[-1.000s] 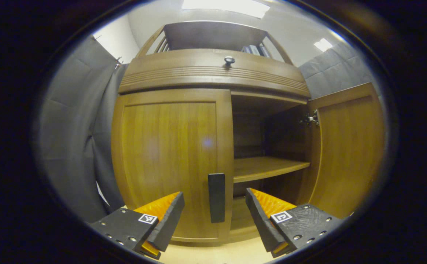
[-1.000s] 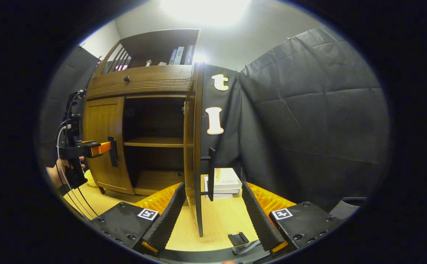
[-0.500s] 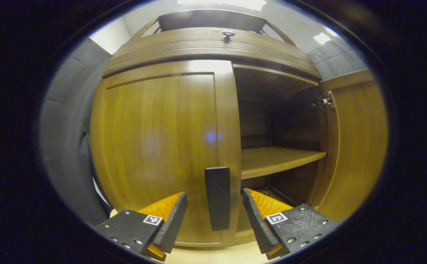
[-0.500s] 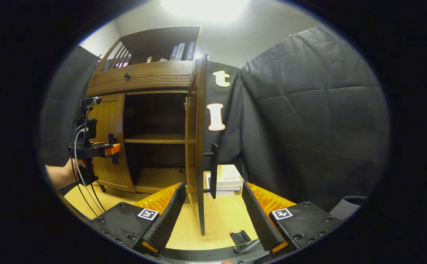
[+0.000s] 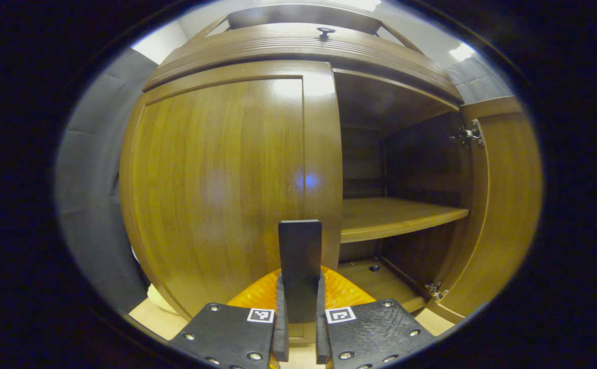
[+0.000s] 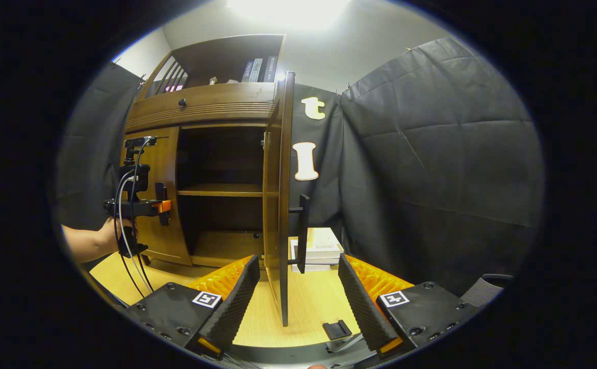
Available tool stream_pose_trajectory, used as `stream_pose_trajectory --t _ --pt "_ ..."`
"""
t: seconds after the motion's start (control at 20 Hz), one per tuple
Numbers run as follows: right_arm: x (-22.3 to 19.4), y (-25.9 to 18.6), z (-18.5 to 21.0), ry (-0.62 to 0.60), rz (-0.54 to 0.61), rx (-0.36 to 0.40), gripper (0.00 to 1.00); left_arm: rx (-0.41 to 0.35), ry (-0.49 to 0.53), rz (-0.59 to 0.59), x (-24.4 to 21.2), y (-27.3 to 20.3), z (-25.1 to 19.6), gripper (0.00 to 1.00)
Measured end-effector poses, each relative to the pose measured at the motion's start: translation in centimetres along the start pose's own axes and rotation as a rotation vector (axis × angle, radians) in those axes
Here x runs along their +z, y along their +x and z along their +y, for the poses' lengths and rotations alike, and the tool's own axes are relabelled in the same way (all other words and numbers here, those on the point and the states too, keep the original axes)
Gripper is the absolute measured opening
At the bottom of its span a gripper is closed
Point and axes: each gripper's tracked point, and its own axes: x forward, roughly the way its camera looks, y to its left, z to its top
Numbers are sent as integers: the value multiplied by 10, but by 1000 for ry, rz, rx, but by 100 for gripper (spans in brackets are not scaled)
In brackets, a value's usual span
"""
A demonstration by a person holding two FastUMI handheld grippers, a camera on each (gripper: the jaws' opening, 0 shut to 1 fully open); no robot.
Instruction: Open the right door of the double-door shoe cabinet with the right hand, and open the left door with the left hand.
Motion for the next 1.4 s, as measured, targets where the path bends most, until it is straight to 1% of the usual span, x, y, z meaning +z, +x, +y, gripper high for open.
stream_pose_trajectory --t 0.05,0.15,0.25,0.35,0.4,0.45,0.5,0.65,0.7,0.8,0.9,1.0,1.1,1.15,1.2,1.25,1.3,1.4 --pt "-1 0 -1 -1 0 0 99 -6 -1 2 -1 -3 -1 23" --pt "-2 0 -2 1 0 3 93 -15 5 -10 1 -11 0 20" --pt "-1 1 -2 9 -6 10 96 -22 2 -14 -1 -20 2 20" --pt "2 2 -1 15 -15 23 96 -29 1 -16 0 -30 3 19" --pt "2 3 0 16 -19 33 99 -27 4 -16 -1 -35 4 19" --pt "3 5 2 16 -22 47 99 -24 10 -17 -2 -42 5 19" --pt "3 7 5 17 -24 61 96 -23 13 -16 -1 -48 6 19" --pt "4 11 14 28 -31 117 96 -13 10 -19 -4 -73 14 19" --pt "4 12 17 28 -34 137 94 -7 15 -23 -5 -81 16 19" --pt "3 12 22 15 -43 161 94 3 23 -32 -6 -99 24 19" --pt "2 11 26 24 -38 169 99 9 20 -31 -8 -117 32 19" --pt "5 6 38 48 -44 188 93 13 19 -31 -9 -133 43 19" --pt "4 0 45 47 -36 193 96 23 23 -25 -9 -148 52 19" --pt "3 -5 50 46 -36 202 93 30 20 -24 -8 -153 57 19" --pt "5 -11 55 42 -39 207 93 36 13 -22 -8 -158 62 18" --pt "4 -16 58 36 -44 209 96 41 7 -25 -9 -168 71 18" --pt "3 -22 61 30 -48 207 93 46 8 -25 -11 -177 80 17" --pt "0 -30 66 35 -47 210 99 52 20 -25 -14 -193 96 15"
